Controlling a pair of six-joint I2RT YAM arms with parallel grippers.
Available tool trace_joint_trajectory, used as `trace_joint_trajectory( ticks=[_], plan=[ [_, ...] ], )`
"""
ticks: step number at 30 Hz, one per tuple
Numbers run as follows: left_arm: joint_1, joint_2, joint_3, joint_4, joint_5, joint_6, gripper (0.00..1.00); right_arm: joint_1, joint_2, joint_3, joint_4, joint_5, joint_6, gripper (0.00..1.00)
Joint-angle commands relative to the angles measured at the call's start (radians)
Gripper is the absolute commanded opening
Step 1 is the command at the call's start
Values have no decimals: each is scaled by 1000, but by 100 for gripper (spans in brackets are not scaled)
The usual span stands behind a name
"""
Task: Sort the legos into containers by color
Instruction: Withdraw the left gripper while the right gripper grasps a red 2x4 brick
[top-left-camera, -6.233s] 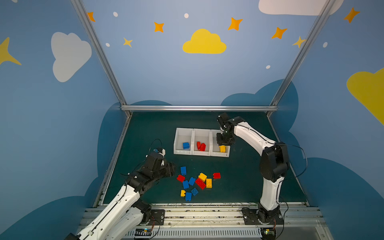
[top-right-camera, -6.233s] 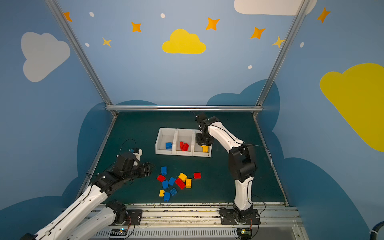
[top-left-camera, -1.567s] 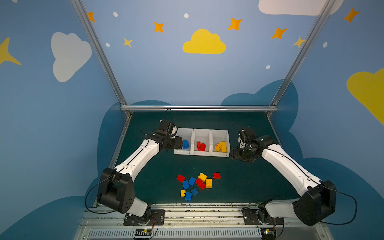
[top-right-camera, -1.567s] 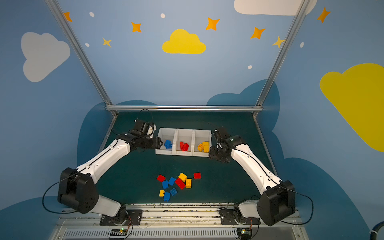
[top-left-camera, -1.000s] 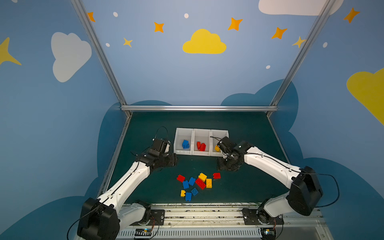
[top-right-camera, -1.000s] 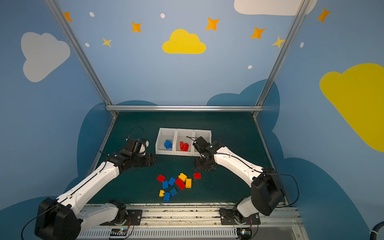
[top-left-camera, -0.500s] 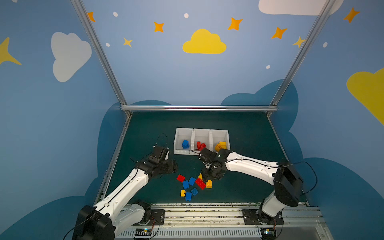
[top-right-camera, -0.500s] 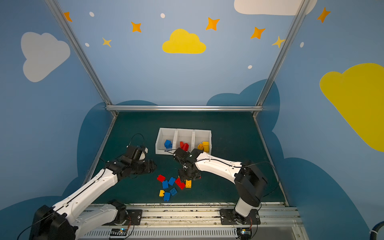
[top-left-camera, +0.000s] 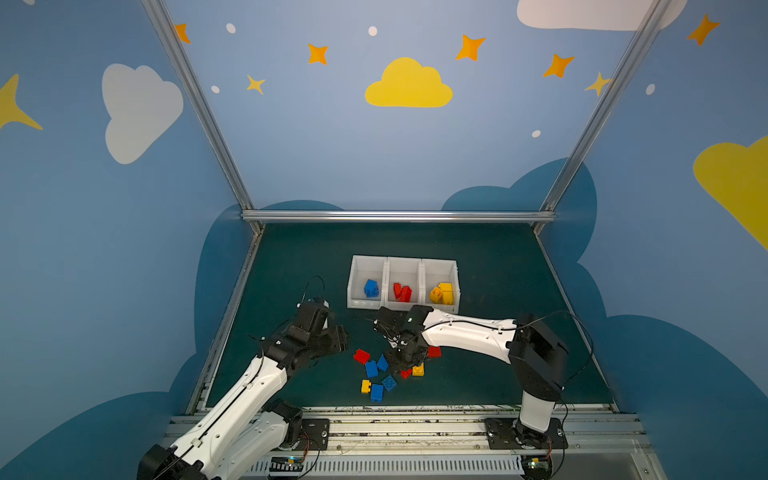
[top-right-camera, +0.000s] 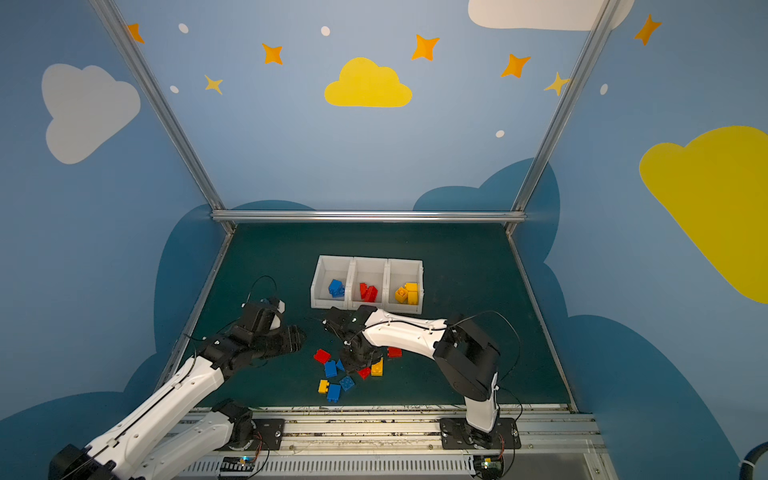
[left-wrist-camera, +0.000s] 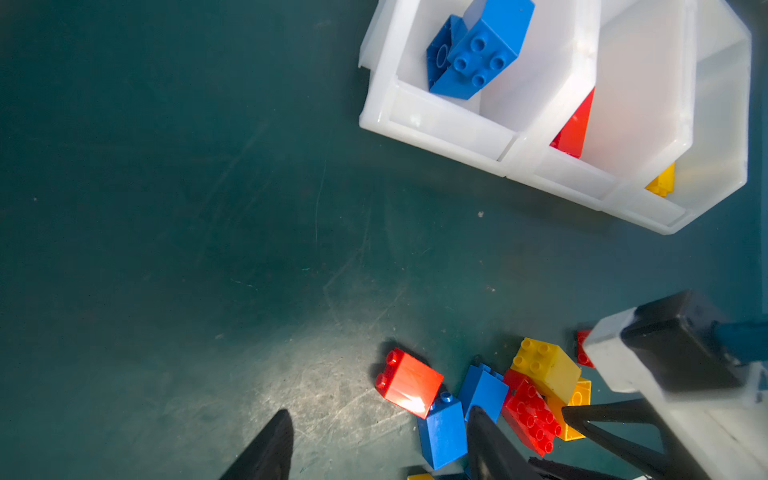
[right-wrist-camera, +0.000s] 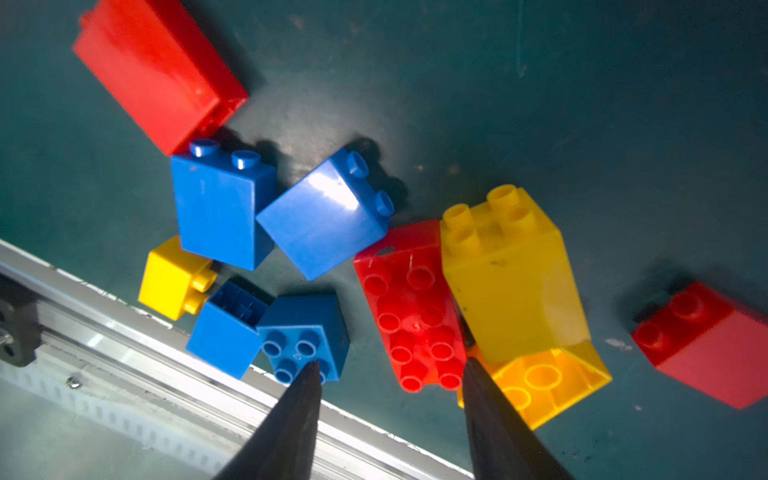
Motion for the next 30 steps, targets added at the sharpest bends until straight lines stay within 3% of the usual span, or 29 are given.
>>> trace_joint_trajectory(
  ticks=[1,9,20,30],
  plan=[
    [4,-13,-9,-14,-12,-16,67,4,26,25,-14,-5,-16,55],
    [5,-13,-15,-8,-4,-17,67,4,79,39,-20,14,-16,54],
    [6,-16,-20,-9,-6,-17,67,-2,104,40,-18,36,-10,29],
    [7,-25,-20,-14,-4,-18,67,-75,-11,166,-101,44,-102,25]
  ],
)
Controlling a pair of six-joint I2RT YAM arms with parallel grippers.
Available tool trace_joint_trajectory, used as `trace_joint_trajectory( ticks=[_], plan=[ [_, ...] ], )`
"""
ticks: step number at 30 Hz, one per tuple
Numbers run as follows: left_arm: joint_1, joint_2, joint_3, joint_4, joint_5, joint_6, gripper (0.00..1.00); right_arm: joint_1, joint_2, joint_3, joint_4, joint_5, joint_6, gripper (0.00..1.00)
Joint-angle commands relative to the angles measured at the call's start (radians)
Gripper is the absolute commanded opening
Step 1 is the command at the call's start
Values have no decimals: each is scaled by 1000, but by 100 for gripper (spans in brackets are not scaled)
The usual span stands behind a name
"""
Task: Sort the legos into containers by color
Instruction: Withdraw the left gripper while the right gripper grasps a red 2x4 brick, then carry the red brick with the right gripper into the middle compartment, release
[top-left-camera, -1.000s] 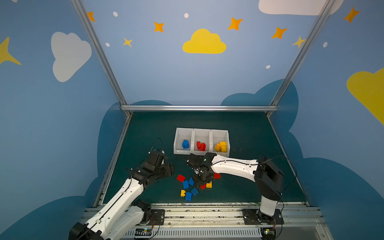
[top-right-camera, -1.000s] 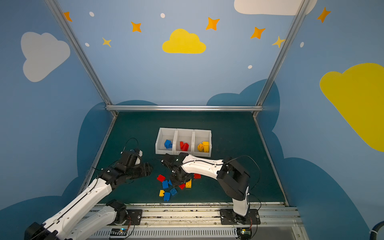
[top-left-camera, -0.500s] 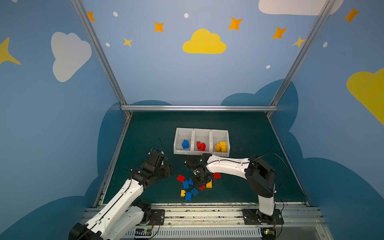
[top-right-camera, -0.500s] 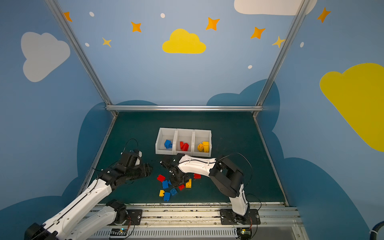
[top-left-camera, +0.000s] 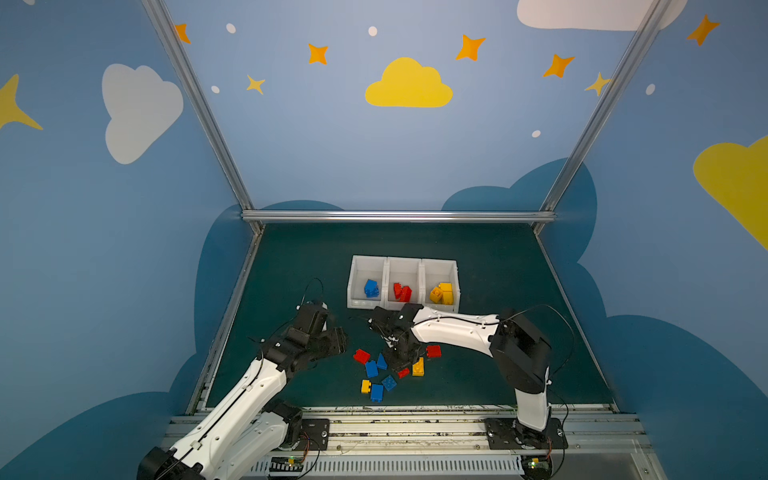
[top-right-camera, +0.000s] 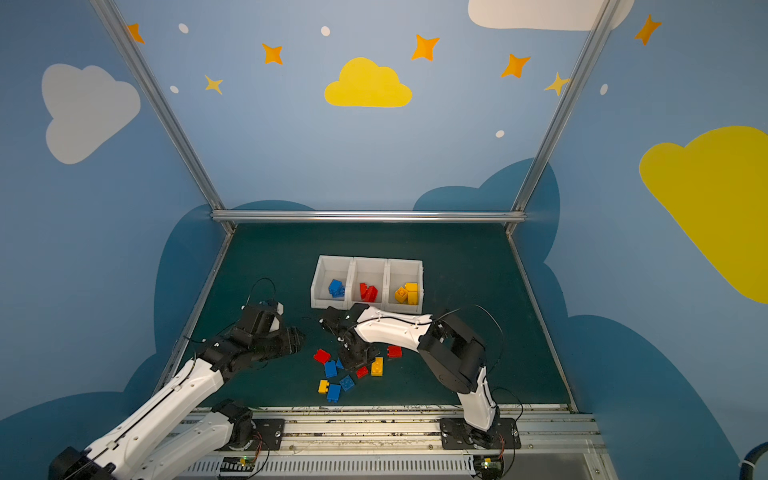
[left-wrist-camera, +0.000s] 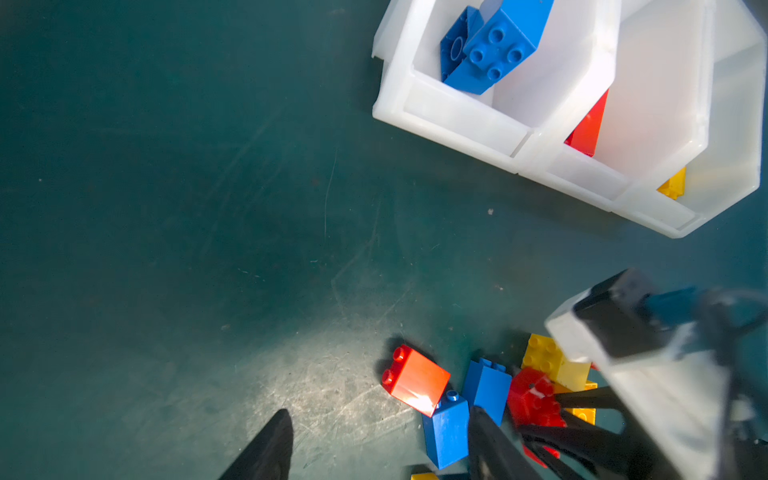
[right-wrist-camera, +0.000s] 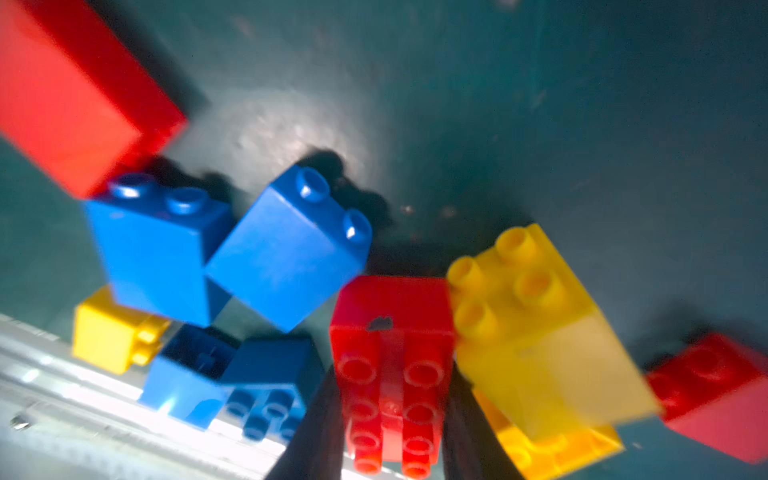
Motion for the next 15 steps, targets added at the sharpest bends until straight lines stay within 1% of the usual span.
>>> trace_joint_trajectory(
  ticks=[1,4,7,11,15],
  plan=[
    [3,-14,-9,-11,4,-2,67,-58,-94,100,-61,27,-73,26],
    [3,-15,-12,-8,10,-1,67,-131,-77,194,-96,41,-127,26],
    [4,-18,-12,-7,18,1,67,-207,-21,312,-138,72,-176,26],
    [3,-23,-21,3,37,3,67,-303,83,469,-165,78,-198,26],
    [0,-22,-27,5,56,5,67,-363,201,614,-209,87,-200,26]
  ],
)
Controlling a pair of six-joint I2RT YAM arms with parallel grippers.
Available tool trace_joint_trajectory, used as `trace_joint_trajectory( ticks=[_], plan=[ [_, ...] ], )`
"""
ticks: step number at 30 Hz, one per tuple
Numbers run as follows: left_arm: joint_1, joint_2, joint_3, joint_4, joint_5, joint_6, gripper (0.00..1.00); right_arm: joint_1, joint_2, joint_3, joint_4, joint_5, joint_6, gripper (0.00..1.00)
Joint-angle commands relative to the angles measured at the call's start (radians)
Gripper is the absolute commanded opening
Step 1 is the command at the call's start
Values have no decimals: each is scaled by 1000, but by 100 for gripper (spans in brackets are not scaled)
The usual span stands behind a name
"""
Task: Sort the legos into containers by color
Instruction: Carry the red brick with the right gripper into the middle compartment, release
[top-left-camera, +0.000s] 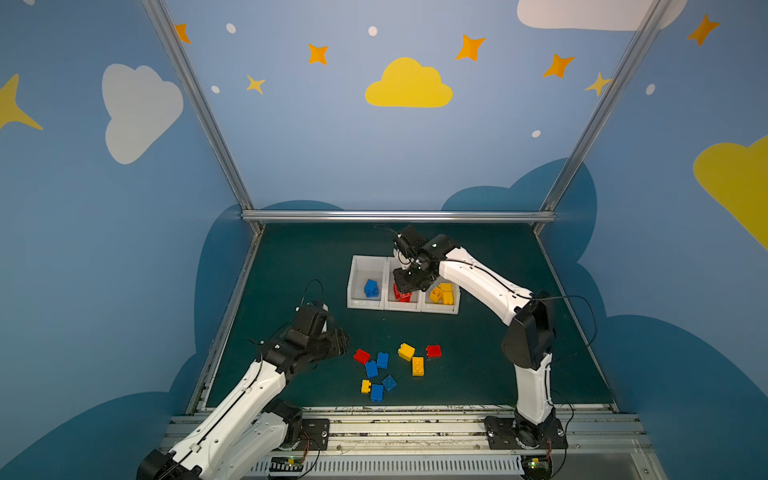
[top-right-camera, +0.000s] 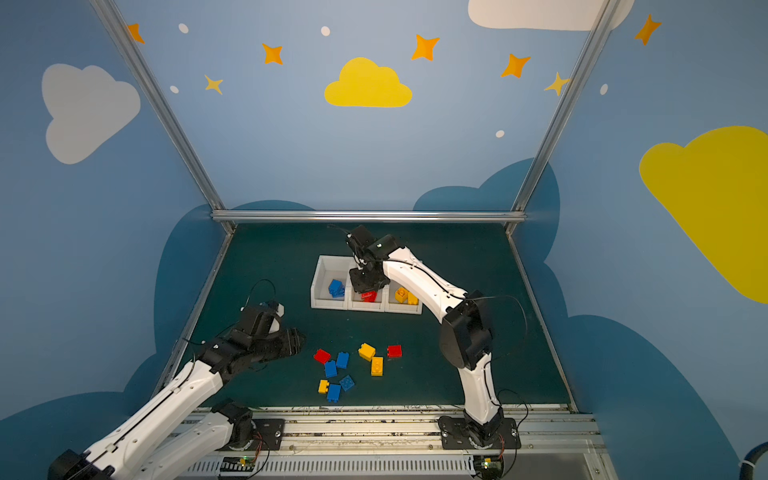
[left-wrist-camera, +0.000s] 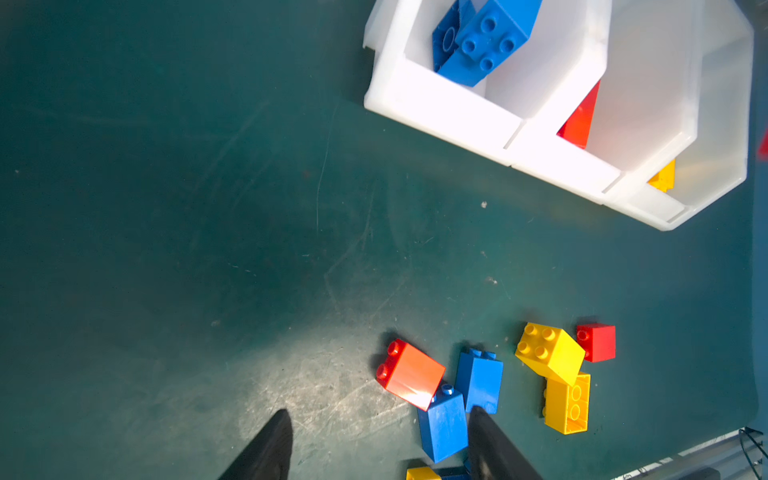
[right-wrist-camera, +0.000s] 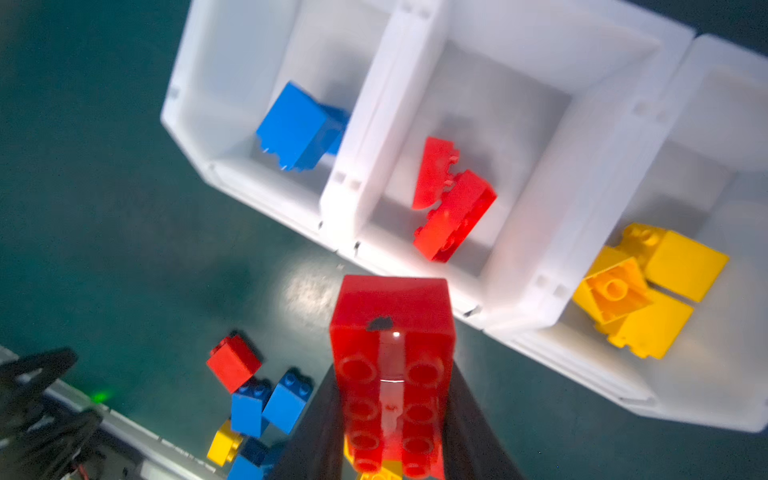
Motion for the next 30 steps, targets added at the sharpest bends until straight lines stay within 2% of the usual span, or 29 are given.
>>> trace_joint_trajectory(
  ticks=[1,11,16,19,30],
  plan=[
    [-1,-9,-8,-4,27,5,67,-26,103,85,-93,21,-27,26],
    [-4,-17,-27,12,51,0,67,-58,191,190,-126,28,-15,30],
    [-6,-21,-26,10,53,0,67,-64,176,192,-143,46,-7,53],
    [-8,-24,-26,10,51,3,67,-63,156,194,-145,51,-9,59],
    [-32,-4,4,5,55,23,67,-62,38,191,-153,32,4,62]
  ],
)
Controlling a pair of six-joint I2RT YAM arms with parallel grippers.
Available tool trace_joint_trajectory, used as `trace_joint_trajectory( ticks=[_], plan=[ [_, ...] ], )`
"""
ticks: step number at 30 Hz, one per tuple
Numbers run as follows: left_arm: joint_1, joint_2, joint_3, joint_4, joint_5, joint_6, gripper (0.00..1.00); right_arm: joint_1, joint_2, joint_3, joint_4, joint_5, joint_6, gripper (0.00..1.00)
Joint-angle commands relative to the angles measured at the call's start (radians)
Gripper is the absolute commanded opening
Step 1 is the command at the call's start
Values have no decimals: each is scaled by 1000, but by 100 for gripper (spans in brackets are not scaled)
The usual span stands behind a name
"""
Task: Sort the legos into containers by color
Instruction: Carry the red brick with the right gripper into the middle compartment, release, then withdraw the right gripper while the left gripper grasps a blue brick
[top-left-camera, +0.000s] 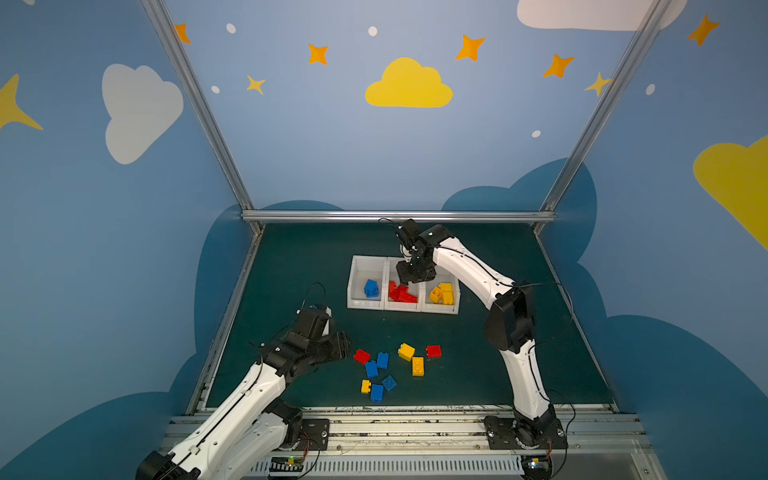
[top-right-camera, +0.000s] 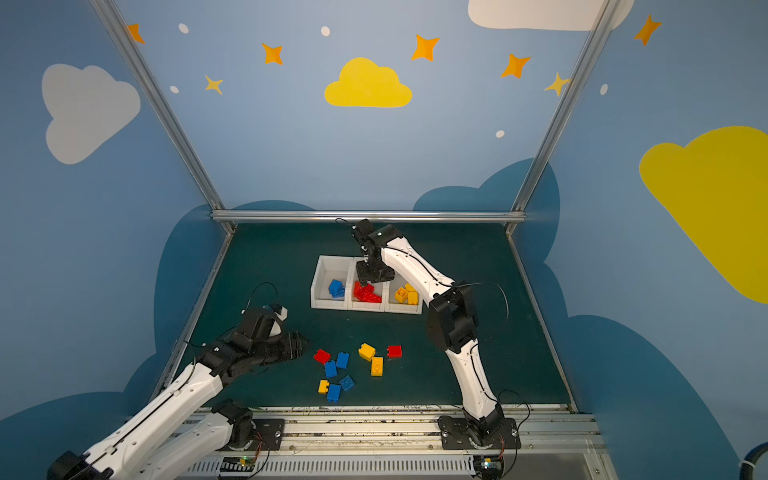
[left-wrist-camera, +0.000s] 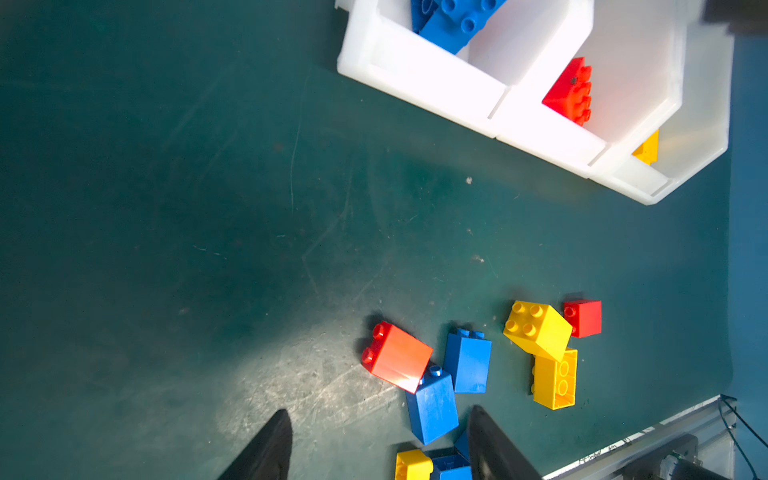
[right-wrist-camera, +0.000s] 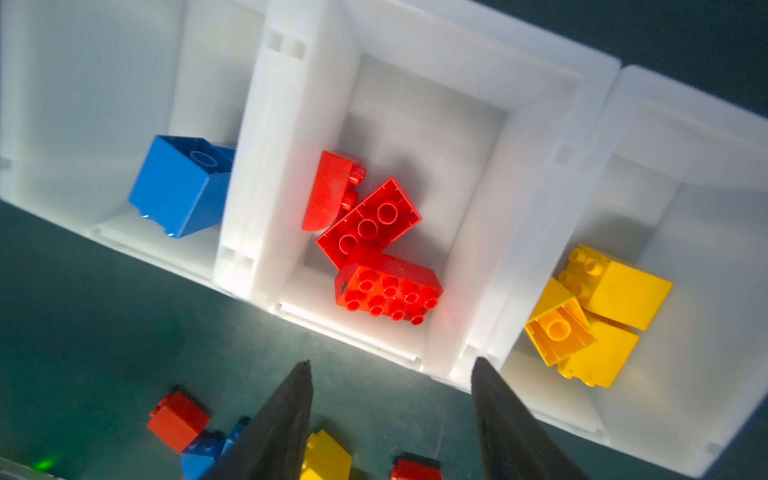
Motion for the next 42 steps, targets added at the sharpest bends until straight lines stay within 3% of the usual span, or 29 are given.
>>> trace_joint_trajectory(
  ticks=[1,9,18,28,42],
  plan=[
    [-14,15,30,-5,7,23,67,-1,-96,14,-27,-6,12,62],
    [-69,84,86,-11,-18,48,67,-2,-237,-118,8,-13,25,63],
    [-197,222,149,21,-49,34,67,-16,-533,-539,122,-7,105,64],
    [-319,491,264,34,-50,18,63,-48,-820,-933,173,37,181,64],
    [-421,778,439,-75,-98,38,59,-64,-987,-1118,209,98,232,65]
  ],
)
